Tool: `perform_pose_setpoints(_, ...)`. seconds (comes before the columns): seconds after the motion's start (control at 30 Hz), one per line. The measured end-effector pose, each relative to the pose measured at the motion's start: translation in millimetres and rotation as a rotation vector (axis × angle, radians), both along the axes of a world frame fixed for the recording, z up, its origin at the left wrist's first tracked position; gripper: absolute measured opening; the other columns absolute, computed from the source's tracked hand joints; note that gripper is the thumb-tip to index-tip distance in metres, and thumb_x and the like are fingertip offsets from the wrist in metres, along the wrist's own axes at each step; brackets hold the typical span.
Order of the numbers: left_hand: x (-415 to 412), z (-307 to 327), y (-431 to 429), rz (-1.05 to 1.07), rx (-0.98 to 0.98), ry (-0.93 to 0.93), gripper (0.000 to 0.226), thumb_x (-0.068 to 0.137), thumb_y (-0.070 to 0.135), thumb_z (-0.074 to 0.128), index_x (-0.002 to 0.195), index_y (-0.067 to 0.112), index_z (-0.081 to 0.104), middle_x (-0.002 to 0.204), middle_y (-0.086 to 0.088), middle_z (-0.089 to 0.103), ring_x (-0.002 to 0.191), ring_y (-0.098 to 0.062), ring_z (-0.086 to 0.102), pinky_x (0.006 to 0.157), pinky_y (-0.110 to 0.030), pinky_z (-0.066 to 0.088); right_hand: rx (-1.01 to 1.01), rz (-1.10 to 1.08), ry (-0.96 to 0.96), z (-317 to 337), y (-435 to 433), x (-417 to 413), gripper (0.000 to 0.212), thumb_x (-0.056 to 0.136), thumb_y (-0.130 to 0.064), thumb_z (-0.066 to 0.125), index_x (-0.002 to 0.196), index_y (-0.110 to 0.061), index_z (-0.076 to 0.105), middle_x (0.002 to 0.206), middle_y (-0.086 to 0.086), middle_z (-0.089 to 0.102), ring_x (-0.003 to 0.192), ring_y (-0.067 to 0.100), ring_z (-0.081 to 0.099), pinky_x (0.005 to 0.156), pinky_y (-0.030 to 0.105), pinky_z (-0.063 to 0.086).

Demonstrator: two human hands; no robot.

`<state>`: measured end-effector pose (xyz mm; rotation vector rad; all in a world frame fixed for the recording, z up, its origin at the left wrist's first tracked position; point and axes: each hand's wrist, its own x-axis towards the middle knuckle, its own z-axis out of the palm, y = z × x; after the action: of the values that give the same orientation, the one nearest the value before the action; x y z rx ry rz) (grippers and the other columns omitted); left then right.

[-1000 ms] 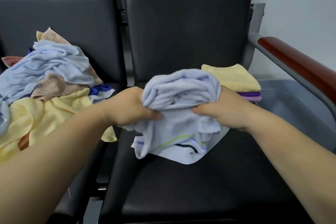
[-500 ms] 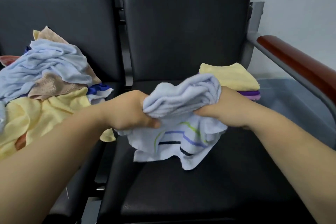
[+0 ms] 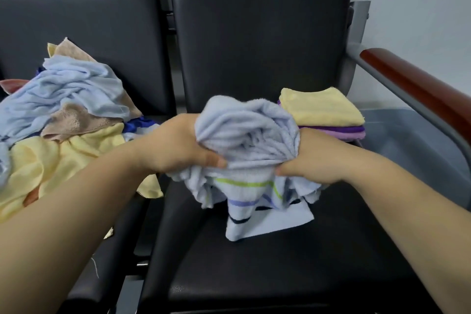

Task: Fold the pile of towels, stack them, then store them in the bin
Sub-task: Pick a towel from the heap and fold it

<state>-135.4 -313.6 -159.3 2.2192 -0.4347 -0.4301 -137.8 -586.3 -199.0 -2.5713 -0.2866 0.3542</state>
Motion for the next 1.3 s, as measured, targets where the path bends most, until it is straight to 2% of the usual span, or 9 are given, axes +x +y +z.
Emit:
perform_pose_setpoints(0.1, 9, -7, 7, -0.028, 0.327, -0.112, 0.022, 0.076, 0.014, 0.086, 0.089, 0.017, 0.069, 0.052, 0.012, 0.064, 0.041, -0.002, 0.055, 0.04, -0.015, 0.039, 0.102, -0.022, 0.001, -5, -3, 4, 0.026, 0.077, -0.043, 0.077, 0.102, -0.036, 0.073, 0.095, -0.006, 0.077, 0.092, 0.016, 0.073, 0.086, 0.045, 0.061)
perform_pose_setpoints(0.37, 48, 21, 15, 0.089, 0.823, -0.446, 0.012, 0.082, 0.027, 0.069, 0.08, 0.023, 0.058, 0.082, -0.001, 0.07, 0.077, -0.024, 0.067, 0.074, -0.038, 0.059, -0.081, -0.052, -0.34, 27, 15, 40, 0.012, 0.092, -0.028, 0.066, 0.081, -0.029, 0.06, 0.073, -0.006, 0.063, 0.075, 0.016, 0.063, 0.064, 0.03, 0.049)
perform_pose_setpoints(0.53, 59, 58, 21, 0.339, 0.772, -0.804, 0.017, 0.083, 0.034, 0.064, 0.088, 0.023, 0.053, 0.071, 0.005, 0.058, 0.062, -0.024, 0.056, 0.058, -0.033, 0.044, -0.137, -0.093, -0.644, 73, 20, 67, 0.008, 0.098, -0.024, 0.053, 0.092, -0.024, 0.058, 0.08, -0.006, 0.061, 0.077, 0.019, 0.061, 0.072, 0.039, 0.053)
perform_pose_setpoints(0.7, 32, 40, 8, 0.264, 0.884, -0.477, 0.011, 0.068, 0.014, 0.068, 0.075, 0.019, 0.061, 0.054, -0.001, 0.065, 0.052, -0.021, 0.067, 0.054, -0.028, 0.054, -0.154, -0.004, -0.443, 71, 11, 22, 0.024, 0.093, -0.02, 0.063, 0.073, -0.029, 0.052, 0.062, -0.003, 0.062, 0.061, 0.017, 0.061, 0.055, 0.013, 0.039)
perform_pose_setpoints(0.83, 10, -38, 24, -0.036, 0.81, -0.257, 0.024, 0.07, 0.021, 0.08, 0.09, 0.019, 0.068, 0.078, 0.002, 0.074, 0.075, -0.016, 0.072, 0.07, -0.035, 0.061, -0.225, 0.043, -0.009, 2, 1, -14, 0.011, 0.081, -0.035, 0.073, 0.084, -0.029, 0.065, 0.077, -0.001, 0.072, 0.072, 0.016, 0.069, 0.069, 0.034, 0.057)
perform_pose_setpoints(0.9, -1, -68, 31, -0.083, 0.73, -0.152, 0.023, 0.075, 0.029, 0.079, 0.089, 0.02, 0.064, 0.088, 0.001, 0.071, 0.082, -0.017, 0.066, 0.074, -0.032, 0.055, -0.282, 0.058, 0.116, -30, 3, -21, 0.023, 0.071, -0.038, 0.075, 0.087, -0.027, 0.063, 0.084, -0.001, 0.07, 0.076, 0.02, 0.07, 0.067, 0.039, 0.059)
perform_pose_setpoints(1.03, -1, -83, 40, -0.108, 0.612, -0.023, 0.026, 0.077, 0.035, 0.082, 0.08, 0.025, 0.058, 0.074, 0.008, 0.062, 0.069, -0.009, 0.056, 0.062, -0.021, 0.047, -0.185, 0.014, 0.123, -35, 6, -14, 0.025, 0.072, -0.035, 0.08, 0.087, -0.026, 0.061, 0.088, -0.005, 0.067, 0.078, 0.018, 0.067, 0.072, 0.04, 0.057)
perform_pose_setpoints(1.17, 10, -85, 53, -0.098, 0.454, -0.047, 0.044, 0.074, 0.051, 0.084, 0.076, 0.021, 0.052, 0.07, 0.011, 0.051, 0.066, -0.008, 0.047, 0.064, -0.028, 0.042, -0.133, 0.011, 0.137, -36, 0, -6, 0.029, 0.071, -0.04, 0.074, 0.09, -0.021, 0.063, 0.081, -0.007, 0.067, 0.073, 0.017, 0.062, 0.069, 0.038, 0.052)
perform_pose_setpoints(1.3, 17, -96, 40, 0.013, 0.33, -0.124, 0.06, 0.083, 0.071, 0.065, 0.073, 0.017, 0.04, 0.068, 0.007, 0.038, 0.062, -0.009, 0.035, 0.063, -0.029, 0.035, -0.081, -0.017, 0.076, -51, 2, 3, 0.03, 0.075, -0.03, 0.069, 0.076, -0.016, 0.042, 0.071, -0.004, 0.04, 0.065, 0.014, 0.036, 0.061, 0.034, 0.033)
